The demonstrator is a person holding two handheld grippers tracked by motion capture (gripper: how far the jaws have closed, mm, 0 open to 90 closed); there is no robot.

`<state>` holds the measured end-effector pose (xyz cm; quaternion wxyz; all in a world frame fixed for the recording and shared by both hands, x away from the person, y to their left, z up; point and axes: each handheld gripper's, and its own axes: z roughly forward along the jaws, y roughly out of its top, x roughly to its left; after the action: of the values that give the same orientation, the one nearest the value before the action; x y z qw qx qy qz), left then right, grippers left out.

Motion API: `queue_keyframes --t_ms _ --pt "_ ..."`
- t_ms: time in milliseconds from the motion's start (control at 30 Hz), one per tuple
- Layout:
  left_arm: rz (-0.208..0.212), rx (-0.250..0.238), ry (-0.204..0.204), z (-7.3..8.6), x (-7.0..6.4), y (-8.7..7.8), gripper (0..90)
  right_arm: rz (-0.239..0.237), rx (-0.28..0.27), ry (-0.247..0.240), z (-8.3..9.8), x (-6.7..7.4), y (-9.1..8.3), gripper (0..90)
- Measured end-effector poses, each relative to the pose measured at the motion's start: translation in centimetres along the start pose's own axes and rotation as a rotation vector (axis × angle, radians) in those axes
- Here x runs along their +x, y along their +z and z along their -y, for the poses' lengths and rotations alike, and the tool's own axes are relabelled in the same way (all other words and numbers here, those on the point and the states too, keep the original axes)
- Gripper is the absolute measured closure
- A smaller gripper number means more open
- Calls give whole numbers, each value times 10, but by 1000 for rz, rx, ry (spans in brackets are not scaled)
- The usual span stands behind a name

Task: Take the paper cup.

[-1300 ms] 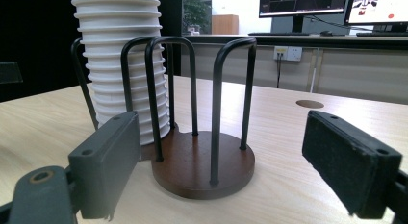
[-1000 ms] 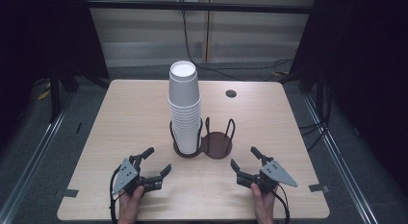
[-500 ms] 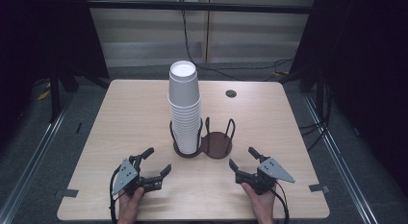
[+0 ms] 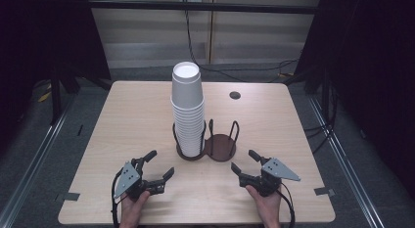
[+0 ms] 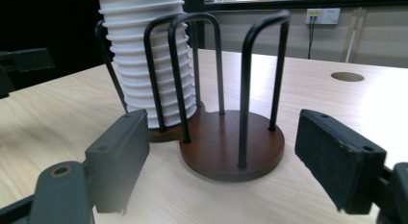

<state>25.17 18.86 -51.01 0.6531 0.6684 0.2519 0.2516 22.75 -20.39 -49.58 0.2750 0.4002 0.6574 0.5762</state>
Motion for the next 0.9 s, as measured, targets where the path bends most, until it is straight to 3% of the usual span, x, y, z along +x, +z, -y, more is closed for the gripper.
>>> queue_keyframes --t_ms 333,533,667,900 --pt "0 0 0 0 0 0 157 -82 40 6 -9 2 2 239" --pt "-5 -5 -13 0 -1 0 157 -111 57 0 -18 5 5 221" --pt "-3 3 -2 0 0 -2 158 -138 97 5 -28 6 8 219" --pt "-12 0 -14 0 -1 -2 159 -196 76 21 -44 11 13 189"
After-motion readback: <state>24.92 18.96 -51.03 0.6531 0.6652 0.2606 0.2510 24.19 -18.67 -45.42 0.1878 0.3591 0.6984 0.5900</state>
